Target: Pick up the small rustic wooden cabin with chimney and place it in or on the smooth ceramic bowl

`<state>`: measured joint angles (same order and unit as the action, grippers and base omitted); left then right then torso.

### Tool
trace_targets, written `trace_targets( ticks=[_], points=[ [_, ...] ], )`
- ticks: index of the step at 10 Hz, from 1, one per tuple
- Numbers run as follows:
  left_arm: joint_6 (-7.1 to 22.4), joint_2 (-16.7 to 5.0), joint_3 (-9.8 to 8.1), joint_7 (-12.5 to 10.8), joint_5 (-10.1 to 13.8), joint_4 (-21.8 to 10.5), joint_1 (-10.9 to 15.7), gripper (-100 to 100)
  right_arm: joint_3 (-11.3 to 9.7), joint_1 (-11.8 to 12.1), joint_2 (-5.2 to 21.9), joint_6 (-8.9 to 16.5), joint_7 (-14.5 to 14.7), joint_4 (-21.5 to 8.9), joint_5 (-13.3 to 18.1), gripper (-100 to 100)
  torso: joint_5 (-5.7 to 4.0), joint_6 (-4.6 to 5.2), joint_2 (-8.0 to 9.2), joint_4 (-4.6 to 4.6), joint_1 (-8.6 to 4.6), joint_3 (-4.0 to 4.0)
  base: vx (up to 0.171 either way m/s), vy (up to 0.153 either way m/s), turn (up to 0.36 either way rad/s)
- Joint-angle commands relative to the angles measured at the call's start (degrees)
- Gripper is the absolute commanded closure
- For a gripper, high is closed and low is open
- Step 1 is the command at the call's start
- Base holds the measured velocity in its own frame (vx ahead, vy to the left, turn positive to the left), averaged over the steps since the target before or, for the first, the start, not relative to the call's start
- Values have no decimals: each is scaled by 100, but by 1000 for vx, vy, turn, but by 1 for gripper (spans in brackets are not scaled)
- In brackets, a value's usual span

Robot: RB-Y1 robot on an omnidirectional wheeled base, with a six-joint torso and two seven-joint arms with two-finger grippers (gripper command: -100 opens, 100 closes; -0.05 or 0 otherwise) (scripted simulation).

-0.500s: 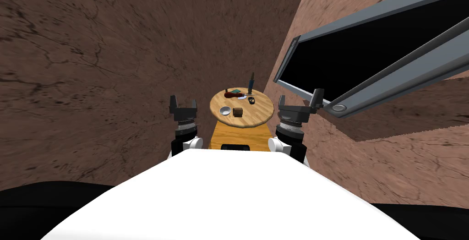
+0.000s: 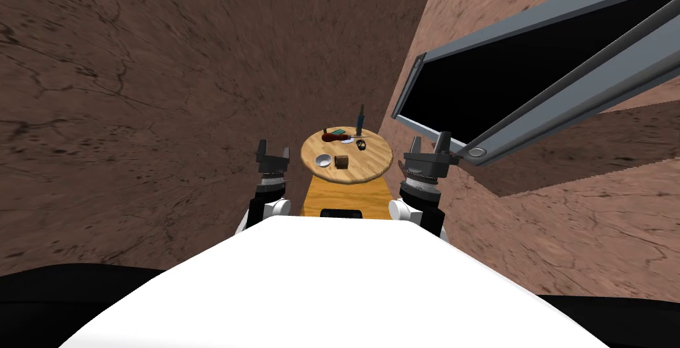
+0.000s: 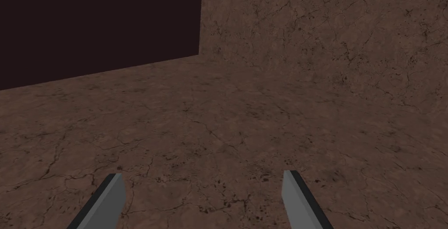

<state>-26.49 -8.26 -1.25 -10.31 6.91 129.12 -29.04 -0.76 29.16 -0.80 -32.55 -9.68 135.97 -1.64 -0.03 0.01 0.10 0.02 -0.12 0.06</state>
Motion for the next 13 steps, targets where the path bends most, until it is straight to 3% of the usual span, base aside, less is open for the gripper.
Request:
trace_targets(
  ticks=[1, 3, 4, 6, 7, 8, 9, 11, 12, 13],
  points=[
    [286, -185, -45, -1, -28, -93, 87, -100, 0, 0, 0, 0, 0, 0, 0, 0, 0, 0, 0, 0, 0, 0, -28, -34, -84],
    [634, -464, -139, -25, -49, -250, 183, -100, 0, 0, 0, 0, 0, 0, 0, 0, 0, 0, 3, 1, -3, 2, -34, -60, -126],
    [700, -464, -139, -25, -49, -250, 183, -100, 0, 0, 0, 0, 0, 0, 0, 0, -2, 1, 1, 1, -11, 1, -14, -44, -25],
    [1061, -760, -244, -47, -75, -428, 284, -100, 0, 0, 0, 0, 0, 0, 0, 0, -1, 0, -3, 0, -2, -2, -21, -46, -109],
    [1136, -760, -244, -47, -75, -428, 284, -100, 0, 0, 0, 0, 0, 0, 0, 0, -1, 1, -1, 0, -5, 0, -20, -35, -48],
    [1369, -913, -300, -56, -90, -525, 335, -100, 0, 0, 0, 0, 0, 0, 0, 0, 0, -2, -2, 0, 0, -1, -16, -39, -91],
    [1369, -913, -300, -56, -90, -525, 335, -100, 0, 0, 0, 0, 0, 0, 0, 0, 0, -1, -3, -1, 0, -1, -13, -31, -42],
    [1767, -1222, -413, -70, -122, -734, 435, -100, 0, 0, 0, 0, 0, 0, 0, 0, 0, 0, -5, -1, 0, -2, -14, -49, -129],
    [1853, -1222, -413, -70, -122, -734, 435, -100, 0, 0, 0, 0, 0, 0, 0, 0, -1, 0, -4, -1, -5, -2, -14, -45, -59],
    [2091, -1376, -471, -74, -140, -844, 484, -100, 0, 1, 0, 0, 0, 0, 0, 0, -1, -2, -4, -1, -3, -2, -17, -51, -110]
  ],
)
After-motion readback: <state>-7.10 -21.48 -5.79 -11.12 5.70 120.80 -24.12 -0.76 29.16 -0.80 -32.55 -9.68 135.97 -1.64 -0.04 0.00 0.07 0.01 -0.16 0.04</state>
